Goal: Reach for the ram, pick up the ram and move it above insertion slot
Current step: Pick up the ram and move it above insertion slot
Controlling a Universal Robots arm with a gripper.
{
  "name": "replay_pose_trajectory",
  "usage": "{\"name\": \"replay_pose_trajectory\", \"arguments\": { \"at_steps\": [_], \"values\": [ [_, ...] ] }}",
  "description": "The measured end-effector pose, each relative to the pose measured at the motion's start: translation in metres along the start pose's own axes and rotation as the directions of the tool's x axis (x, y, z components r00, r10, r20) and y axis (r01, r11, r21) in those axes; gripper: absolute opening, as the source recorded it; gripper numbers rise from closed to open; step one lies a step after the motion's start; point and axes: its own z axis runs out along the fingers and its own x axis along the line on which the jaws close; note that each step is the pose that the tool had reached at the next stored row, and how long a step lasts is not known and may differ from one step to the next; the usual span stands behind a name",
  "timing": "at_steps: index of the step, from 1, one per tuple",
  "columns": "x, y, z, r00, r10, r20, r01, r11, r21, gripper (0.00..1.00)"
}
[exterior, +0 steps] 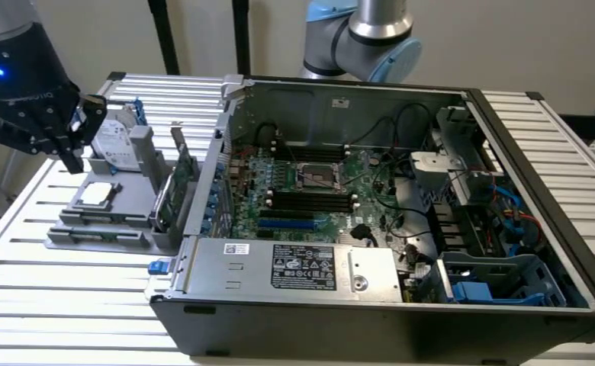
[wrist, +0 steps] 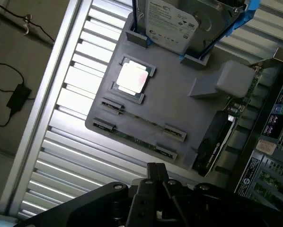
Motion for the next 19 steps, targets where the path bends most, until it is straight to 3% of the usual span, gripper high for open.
{"name": "replay_pose_trajectory", "arguments": {
  "at_steps": [5,10,15,19],
  "values": [
    [0.0000,0.0000,0.0001,0.9959,-0.090,-0.0014,0.090,0.9959,0.0001,0.11],
    [0.0000,0.0000,0.0001,0.9835,-0.181,-0.0029,0.181,0.9835,0.0002,0.11],
    [0.0000,0.0000,0.0001,0.9629,-0.270,-0.0044,0.270,0.9629,0.0001,0.11],
    [0.0000,0.0000,0.0002,0.9409,-0.339,-0.0054,0.339,0.9409,0.0000,0.11]
  ]
}}
